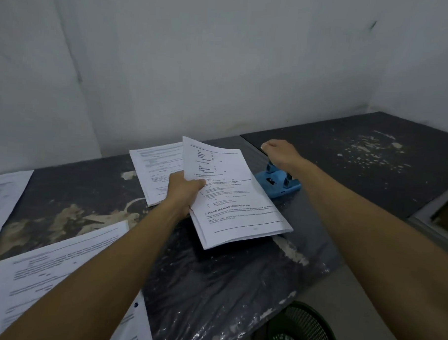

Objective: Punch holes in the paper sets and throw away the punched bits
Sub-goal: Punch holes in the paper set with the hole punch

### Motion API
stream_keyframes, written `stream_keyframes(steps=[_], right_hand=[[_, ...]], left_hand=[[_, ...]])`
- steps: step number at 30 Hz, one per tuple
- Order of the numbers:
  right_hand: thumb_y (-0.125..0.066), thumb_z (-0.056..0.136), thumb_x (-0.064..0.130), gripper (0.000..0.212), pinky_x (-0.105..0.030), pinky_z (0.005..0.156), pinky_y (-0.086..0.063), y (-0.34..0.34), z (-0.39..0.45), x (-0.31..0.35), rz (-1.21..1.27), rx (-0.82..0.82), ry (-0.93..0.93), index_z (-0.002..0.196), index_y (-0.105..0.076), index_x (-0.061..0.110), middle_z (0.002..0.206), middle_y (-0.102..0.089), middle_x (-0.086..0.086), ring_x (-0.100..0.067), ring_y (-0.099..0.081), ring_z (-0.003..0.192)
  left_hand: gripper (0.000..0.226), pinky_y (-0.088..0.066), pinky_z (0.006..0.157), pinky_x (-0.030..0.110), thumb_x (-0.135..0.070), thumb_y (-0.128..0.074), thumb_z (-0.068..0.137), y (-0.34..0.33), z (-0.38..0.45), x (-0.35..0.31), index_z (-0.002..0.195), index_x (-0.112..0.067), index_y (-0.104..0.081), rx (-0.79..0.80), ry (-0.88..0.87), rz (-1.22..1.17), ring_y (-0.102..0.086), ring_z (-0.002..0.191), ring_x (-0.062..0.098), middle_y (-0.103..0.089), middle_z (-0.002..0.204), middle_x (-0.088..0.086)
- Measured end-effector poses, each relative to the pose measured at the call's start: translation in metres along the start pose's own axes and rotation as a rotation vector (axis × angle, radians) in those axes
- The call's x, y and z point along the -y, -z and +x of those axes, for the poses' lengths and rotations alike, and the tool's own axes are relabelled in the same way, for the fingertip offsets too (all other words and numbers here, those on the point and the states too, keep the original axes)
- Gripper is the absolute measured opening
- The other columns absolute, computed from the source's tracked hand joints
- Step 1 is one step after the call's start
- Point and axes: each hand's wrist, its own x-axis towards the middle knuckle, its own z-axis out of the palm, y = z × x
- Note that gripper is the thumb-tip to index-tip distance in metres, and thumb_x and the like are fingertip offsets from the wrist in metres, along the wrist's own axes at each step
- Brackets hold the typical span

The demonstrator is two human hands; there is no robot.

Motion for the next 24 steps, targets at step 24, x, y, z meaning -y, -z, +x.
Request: stream_keyframes(steps=[24], right_hand=[[-0.026, 0.104, 0.051, 0.063, -0.050, 0.107, -0.029, 0.003, 0.022, -0.016, -0.004, 0.292, -0.149, 0.155, -0.027, 0.014, 0.160, -0.027, -0.015, -0.034, -0.036, 0.135]], left_hand=[[0.030, -0.061, 0.068, 0.037, 0.002, -0.071, 0.083, -0.080, 0.037, 0.021, 0.110, -0.009, -0.066, -0.045, 0.083, 0.045, -0.070, 0.085, 0.027, -0.071, 0.108, 0.010]])
